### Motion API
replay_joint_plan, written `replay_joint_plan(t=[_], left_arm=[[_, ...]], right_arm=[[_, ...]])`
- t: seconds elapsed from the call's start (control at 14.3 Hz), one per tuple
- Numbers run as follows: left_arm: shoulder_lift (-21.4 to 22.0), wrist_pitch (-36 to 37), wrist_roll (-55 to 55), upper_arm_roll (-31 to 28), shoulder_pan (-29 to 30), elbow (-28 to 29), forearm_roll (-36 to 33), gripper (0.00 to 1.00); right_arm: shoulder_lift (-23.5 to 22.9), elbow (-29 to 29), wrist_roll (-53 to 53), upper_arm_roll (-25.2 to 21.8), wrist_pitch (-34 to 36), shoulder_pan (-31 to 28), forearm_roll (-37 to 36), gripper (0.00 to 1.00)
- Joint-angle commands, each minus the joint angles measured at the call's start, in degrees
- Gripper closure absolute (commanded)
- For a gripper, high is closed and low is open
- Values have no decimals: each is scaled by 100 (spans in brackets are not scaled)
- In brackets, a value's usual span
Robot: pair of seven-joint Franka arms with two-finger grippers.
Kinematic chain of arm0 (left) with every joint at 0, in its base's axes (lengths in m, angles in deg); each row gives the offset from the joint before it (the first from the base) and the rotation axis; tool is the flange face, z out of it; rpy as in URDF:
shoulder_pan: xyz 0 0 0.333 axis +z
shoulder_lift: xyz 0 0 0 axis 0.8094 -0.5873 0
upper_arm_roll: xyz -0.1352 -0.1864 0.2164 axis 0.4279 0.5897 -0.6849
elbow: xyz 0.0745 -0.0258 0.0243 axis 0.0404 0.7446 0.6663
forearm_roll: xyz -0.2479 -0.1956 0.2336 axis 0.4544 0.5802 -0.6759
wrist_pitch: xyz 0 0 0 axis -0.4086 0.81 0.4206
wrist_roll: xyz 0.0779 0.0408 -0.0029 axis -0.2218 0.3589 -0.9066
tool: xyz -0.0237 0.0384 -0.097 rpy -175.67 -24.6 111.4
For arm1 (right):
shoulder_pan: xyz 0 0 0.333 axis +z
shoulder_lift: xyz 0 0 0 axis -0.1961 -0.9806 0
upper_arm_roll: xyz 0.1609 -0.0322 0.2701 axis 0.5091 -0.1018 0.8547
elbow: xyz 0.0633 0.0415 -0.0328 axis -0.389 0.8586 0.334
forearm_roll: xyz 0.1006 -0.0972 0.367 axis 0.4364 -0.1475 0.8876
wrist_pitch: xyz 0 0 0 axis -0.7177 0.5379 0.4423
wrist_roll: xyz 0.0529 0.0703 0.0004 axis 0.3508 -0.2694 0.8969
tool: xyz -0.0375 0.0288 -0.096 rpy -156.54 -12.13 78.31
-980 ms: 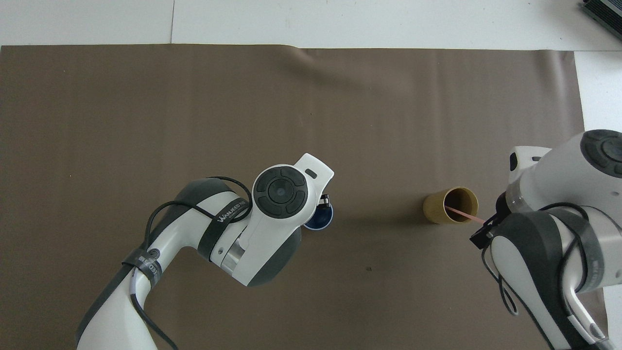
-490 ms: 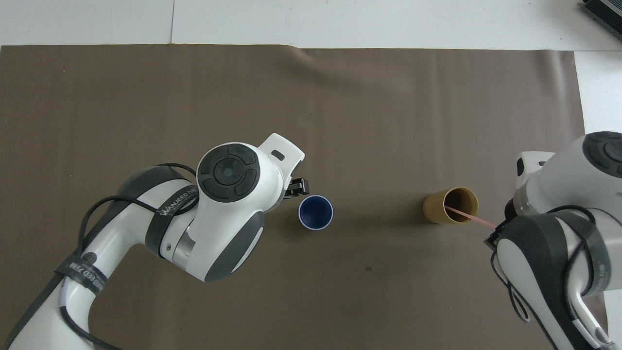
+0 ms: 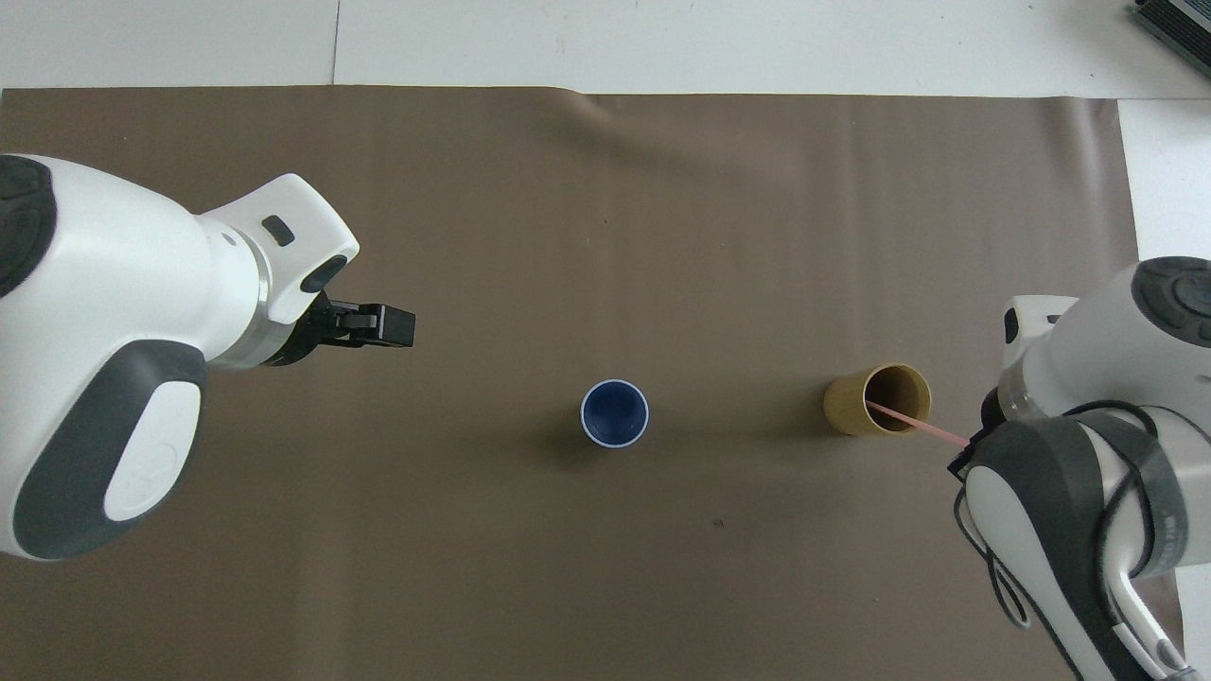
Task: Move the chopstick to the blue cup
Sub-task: 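Open the left gripper off the cup while the right gripper grasps the stick, then pull the pink stick out of the tan cup with the right gripper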
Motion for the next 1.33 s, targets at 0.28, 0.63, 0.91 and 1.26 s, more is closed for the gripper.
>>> replay_joint_plan(t=[0.28, 0.63, 0.91, 1.26], left_arm=[[-86, 1116, 1551, 57, 1115, -1111, -111, 0], [-139, 1872, 1932, 57, 1784, -1648, -242, 0], [-52, 1899, 1924, 83, 1802, -1605, -243, 0], [19, 2172, 1915, 83, 1785, -1525, -243, 0]], right_arm=[[72, -361, 110, 26, 383, -9, -71, 100], [89, -1283, 128, 26, 1463, -9, -9, 100], [116, -2110, 119, 17, 2412, -18, -9, 100], [80, -2567, -669, 235, 2836, 227, -1, 100]])
